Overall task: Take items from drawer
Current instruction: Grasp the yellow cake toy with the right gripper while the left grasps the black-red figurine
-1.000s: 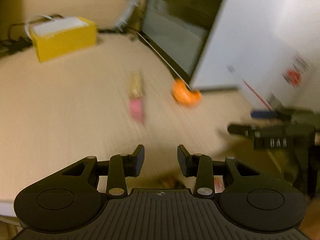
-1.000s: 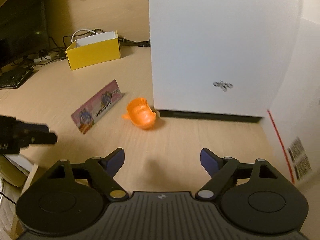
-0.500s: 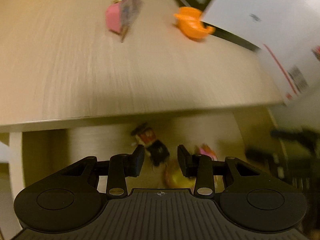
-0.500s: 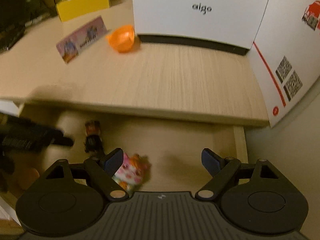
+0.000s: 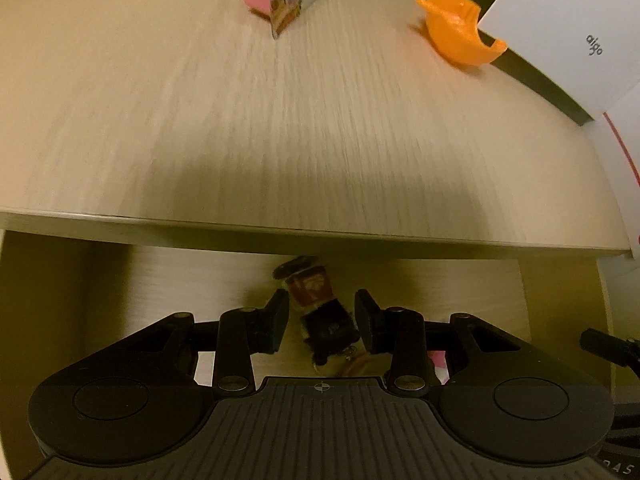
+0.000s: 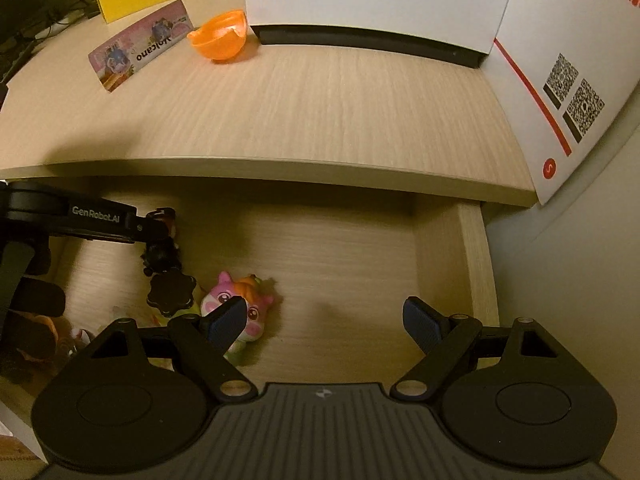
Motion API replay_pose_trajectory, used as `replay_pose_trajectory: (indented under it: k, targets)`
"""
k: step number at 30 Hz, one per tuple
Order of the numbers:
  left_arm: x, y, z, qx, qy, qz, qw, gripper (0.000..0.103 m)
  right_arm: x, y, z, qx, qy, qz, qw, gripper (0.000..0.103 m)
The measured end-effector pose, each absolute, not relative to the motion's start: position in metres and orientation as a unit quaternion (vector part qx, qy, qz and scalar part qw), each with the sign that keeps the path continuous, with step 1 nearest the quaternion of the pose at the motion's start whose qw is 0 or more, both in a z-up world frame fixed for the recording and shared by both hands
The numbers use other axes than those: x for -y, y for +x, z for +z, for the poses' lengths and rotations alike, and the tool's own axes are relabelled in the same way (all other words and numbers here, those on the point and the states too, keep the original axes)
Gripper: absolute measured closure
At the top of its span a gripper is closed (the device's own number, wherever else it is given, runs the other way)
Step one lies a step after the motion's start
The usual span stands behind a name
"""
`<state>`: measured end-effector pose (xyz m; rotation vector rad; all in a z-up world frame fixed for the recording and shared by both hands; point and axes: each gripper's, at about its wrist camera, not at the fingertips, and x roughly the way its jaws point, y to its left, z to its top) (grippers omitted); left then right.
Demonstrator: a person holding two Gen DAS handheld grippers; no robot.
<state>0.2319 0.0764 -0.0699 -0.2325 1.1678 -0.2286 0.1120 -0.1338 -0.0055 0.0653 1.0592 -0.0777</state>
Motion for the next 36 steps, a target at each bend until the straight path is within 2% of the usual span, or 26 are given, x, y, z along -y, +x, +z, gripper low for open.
replay_pose_trajectory:
  k: [6,8,10,21,23,27,36]
  targets:
    - [-0.068,0.237,-0.085,-0.566,-0.096,-0.117,0.811,0.063,0.137,0.114,-0.006,-0.501,0.022,-0.042,0.864,0.017]
    - [-0.064,0.237,-0.084,-0.565,-0.084,-0.134,0.81,0.068,0.137,0.114,-0.004,-0.493,0.016,-0.038,0.869,0.017]
    - [-0.067,0.236,-0.083,-0.579,-0.082,-0.151,0.797,0.068,0.136,0.113,-0.001,-0.485,0.011,-0.027,0.874,0.017]
    - [-0.13,0.196,-0.056,-0.585,-0.084,-0.15,0.792,0.069,0.076,0.137,-0.01,-0.501,-0.023,0.117,0.857,0.017]
    - [-0.133,0.196,-0.053,-0.587,-0.094,-0.148,0.79,0.069,0.067,0.144,-0.017,-0.51,-0.032,0.123,0.851,0.022]
    - [-0.138,0.188,-0.049,-0.579,-0.109,-0.154,0.793,0.069,0.057,0.163,-0.027,-0.53,-0.031,0.135,0.837,0.024]
    - [-0.144,0.195,-0.057,-0.592,-0.122,-0.153,0.782,0.069,0.046,0.174,-0.042,-0.561,-0.058,0.16,0.81,0.037]
